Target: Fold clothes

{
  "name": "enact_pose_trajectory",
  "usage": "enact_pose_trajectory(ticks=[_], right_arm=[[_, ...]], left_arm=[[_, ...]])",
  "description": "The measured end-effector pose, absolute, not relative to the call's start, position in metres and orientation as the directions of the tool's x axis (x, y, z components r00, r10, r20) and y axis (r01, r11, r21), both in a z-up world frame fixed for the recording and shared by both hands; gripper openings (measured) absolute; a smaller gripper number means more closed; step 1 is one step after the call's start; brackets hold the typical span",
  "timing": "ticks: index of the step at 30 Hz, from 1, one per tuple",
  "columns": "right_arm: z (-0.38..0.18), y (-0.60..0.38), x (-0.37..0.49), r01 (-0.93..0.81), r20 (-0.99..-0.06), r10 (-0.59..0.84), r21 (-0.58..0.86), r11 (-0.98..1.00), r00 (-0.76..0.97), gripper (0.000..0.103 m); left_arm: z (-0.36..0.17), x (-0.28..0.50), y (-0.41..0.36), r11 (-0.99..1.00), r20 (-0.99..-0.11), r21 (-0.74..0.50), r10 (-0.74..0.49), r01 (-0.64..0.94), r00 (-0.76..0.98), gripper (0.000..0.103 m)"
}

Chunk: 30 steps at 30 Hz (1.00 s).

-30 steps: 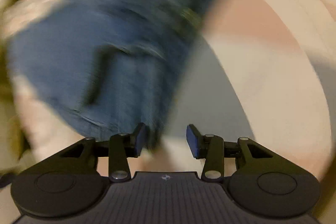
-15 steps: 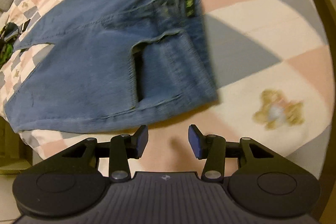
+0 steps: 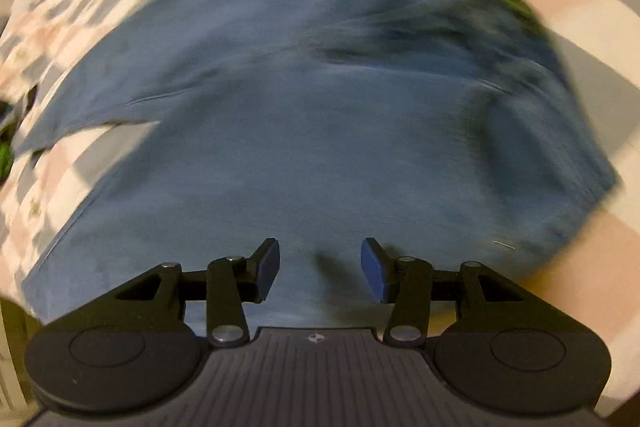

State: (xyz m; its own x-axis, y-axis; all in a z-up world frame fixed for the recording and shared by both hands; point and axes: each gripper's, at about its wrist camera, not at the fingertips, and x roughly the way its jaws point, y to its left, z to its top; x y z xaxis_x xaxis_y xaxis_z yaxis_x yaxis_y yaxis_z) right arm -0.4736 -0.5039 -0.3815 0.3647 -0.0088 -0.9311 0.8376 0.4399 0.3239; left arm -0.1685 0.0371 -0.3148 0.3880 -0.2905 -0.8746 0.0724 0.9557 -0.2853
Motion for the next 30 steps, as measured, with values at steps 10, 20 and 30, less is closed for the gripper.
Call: enact_pose_trajectory(ticks=[10, 20, 30], right_arm=[[-0.361, -0.456, -0.418, 0.898, -0.942, -0.047, 0.302, 0.320, 0.333, 0.058], [-0.376, -0.348, -0.403, 0.992, -0.997, -0.003, 0.082, 0.093, 0.083, 0.063], [-0.368, -0.301, -0.385, 0.998, -0.998, 0.009, 0.062, 0.024, 0.062, 0.071]], left_arm=[[-0.363, 0.030, 0.006, 0.907, -0.877, -0.182, -0.324, 0.381, 0.353, 0.038], [-0.451, 0.135, -0.019, 0.693, -0.911, -0.213, -0.396, 0.688, 0.116, 0.040], [-0.437, 0.157, -0.042, 0.590, -0.886, -0.335, -0.463, 0.735, -0.032, 0.014]])
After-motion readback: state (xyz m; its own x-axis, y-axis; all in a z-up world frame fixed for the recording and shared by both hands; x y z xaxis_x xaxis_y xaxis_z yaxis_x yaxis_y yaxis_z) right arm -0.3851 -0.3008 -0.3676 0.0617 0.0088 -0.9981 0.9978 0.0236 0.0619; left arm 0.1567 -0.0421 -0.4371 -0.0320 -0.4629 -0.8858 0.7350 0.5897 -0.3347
